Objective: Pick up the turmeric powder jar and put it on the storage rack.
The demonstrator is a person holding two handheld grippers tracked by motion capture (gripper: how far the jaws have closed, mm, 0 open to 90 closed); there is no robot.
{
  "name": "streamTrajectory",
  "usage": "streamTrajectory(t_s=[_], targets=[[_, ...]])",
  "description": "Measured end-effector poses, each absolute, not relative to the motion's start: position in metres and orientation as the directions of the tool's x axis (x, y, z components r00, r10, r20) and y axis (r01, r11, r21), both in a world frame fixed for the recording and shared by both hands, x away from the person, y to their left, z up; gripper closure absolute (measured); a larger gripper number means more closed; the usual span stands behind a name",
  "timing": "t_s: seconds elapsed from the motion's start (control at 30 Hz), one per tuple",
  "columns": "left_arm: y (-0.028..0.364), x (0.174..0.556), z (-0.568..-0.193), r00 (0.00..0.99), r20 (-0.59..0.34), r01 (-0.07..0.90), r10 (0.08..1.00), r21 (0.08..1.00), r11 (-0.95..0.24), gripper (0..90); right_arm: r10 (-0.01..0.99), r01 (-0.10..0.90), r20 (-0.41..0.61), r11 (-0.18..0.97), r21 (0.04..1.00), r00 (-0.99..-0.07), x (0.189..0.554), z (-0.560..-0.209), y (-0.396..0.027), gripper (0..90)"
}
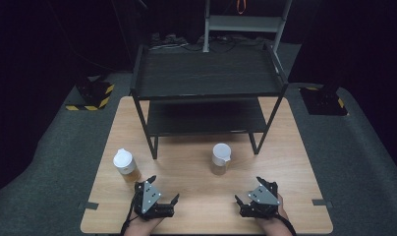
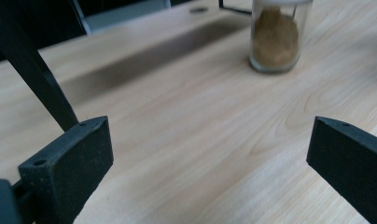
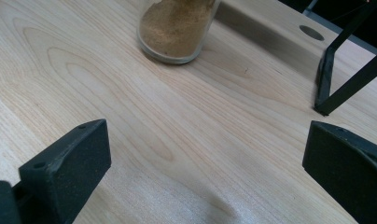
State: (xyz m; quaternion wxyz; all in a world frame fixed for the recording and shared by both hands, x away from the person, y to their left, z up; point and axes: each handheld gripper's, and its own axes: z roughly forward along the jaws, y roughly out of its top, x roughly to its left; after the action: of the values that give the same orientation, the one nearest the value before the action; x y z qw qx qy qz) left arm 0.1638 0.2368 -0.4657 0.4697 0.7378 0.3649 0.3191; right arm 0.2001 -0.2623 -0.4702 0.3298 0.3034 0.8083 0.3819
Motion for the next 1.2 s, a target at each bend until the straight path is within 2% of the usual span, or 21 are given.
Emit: streamTrajectory(t_s=[0.4,0.87,1.2], targets=[[0.254,0.145,-0.446,0.483,0.165,0.113,0.86,0.962,-0.248,0.5,0.738,0.237,-0.303,0.528,0.815,-0.603,0.2,-0.47,-0.262,0.2],[0.285,0.134,-0.44,0.378,0.145,0.074,0.914,0.98,-0.186,0.5,0.736,0.236,-0.305,0.531,0.814,-0.605,0.201,-0.47,-0.262,0.3],[0.301,0.135,-0.444,0.333,0.106,0.11,0.937,0.983,-0.15,0.3,0.732,0.236,-0.311,0.539,0.808,-0.606,0.201,-0.469,-0.261,0.2]])
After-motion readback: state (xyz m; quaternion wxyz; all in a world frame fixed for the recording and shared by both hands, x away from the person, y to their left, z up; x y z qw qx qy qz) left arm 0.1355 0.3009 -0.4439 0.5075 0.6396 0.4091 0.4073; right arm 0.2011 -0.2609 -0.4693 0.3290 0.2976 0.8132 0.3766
